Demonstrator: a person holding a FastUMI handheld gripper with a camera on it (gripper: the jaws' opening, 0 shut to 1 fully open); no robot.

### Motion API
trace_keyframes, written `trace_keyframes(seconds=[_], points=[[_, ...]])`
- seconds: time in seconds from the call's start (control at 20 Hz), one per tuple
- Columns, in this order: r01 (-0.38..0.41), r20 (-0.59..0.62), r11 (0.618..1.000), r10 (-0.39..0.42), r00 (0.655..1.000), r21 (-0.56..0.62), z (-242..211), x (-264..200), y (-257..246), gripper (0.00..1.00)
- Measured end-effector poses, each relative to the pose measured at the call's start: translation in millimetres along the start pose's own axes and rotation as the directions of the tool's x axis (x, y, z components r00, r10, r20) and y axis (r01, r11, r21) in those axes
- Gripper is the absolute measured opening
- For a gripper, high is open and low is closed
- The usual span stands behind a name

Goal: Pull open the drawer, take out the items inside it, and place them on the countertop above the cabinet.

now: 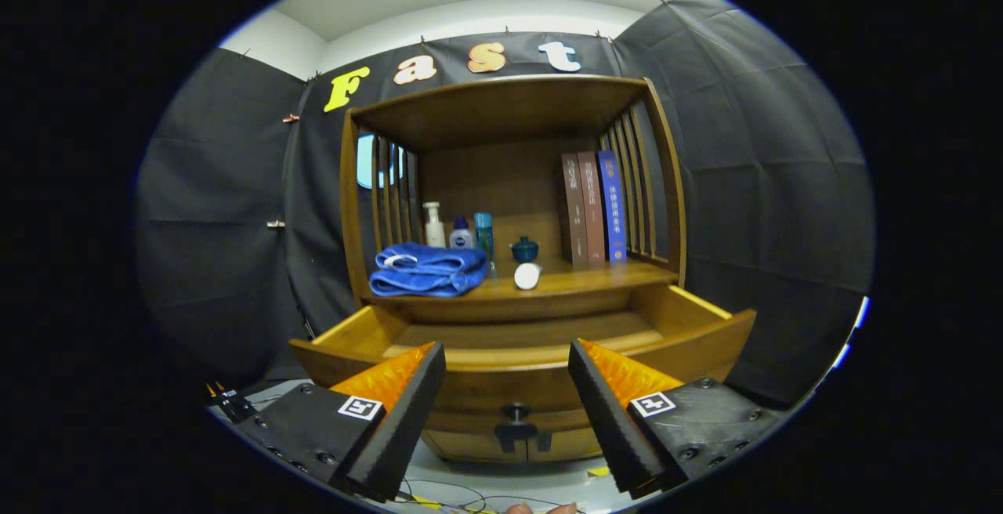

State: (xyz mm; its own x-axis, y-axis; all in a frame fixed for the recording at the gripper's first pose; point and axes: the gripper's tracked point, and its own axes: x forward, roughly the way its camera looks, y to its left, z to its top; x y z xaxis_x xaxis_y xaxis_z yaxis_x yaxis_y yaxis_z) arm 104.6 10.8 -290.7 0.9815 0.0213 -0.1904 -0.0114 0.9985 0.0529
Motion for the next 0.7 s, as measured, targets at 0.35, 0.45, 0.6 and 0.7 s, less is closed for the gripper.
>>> trace_keyframes(seconds=[0.35, 0.45, 0.6, 0.7], points=[[0.017, -0.056, 0.999, -0.018, 0.998, -0.031, -51.4, 34.5, -5.2, 0.99], [0.033, -0.07, 0.998, -0.037, 0.997, -0.056, -58.8, 40.7, -8.4, 0.99], [0.046, -0.038, 0.997, -0.048, 0.998, -0.064, -56.6, 42.0, -8.5, 0.98], [0.048, -0.038, 0.997, -0.05, 0.998, -0.053, -55.0, 42.1, -7.9, 0.99]])
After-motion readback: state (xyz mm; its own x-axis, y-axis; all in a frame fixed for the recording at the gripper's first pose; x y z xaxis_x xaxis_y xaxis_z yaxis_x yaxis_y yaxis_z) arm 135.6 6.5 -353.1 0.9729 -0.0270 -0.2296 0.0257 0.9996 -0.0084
